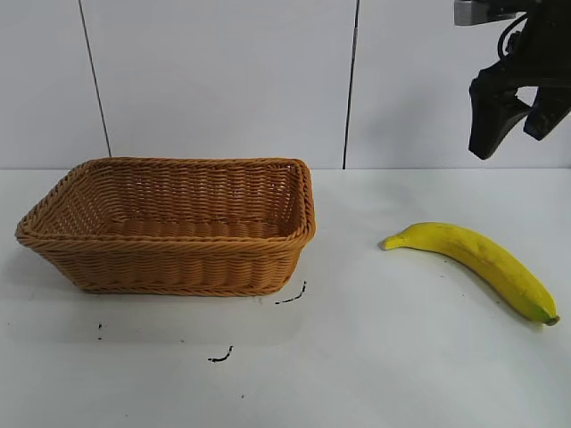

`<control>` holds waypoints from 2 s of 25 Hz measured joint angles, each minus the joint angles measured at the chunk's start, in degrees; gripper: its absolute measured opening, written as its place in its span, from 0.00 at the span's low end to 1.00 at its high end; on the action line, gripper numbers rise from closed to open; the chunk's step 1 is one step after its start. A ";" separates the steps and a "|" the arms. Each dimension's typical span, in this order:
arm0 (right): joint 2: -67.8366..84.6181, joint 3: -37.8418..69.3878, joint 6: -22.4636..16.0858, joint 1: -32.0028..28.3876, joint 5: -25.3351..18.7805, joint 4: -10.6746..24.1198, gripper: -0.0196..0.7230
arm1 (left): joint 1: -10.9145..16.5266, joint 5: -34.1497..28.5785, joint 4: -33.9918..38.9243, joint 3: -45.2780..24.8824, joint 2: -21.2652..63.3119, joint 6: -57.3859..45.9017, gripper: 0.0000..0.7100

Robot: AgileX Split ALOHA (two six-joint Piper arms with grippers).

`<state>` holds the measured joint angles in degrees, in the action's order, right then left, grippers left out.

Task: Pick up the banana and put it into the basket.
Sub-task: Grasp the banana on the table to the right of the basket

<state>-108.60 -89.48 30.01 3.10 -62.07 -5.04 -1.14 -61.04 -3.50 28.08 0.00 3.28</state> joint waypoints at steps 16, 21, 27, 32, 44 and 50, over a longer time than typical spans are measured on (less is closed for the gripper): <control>-1.48 10.75 -2.12 0.00 12.72 1.10 0.87 | 0.00 0.00 0.00 0.00 0.00 0.00 0.98; -5.64 11.03 -2.48 0.00 16.11 0.15 0.87 | 0.00 0.00 0.00 0.00 0.00 0.00 0.98; -10.84 11.03 -3.82 0.00 20.15 -0.89 0.87 | 0.00 0.00 0.00 0.00 0.00 0.00 0.98; -13.94 11.03 -4.95 0.00 23.72 -0.89 0.87 | 0.00 0.00 0.00 0.00 0.00 0.00 0.98; -14.64 11.03 -5.04 0.00 25.21 -0.89 0.82 | 0.00 0.00 0.00 0.00 0.00 0.00 0.98; -15.67 11.03 -6.25 0.00 24.89 -0.79 0.73 | 0.00 0.00 0.00 0.00 0.00 0.00 0.98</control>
<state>-124.27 -78.45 23.75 3.10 -37.18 -5.84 -1.14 -61.04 -3.50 28.08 0.00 3.28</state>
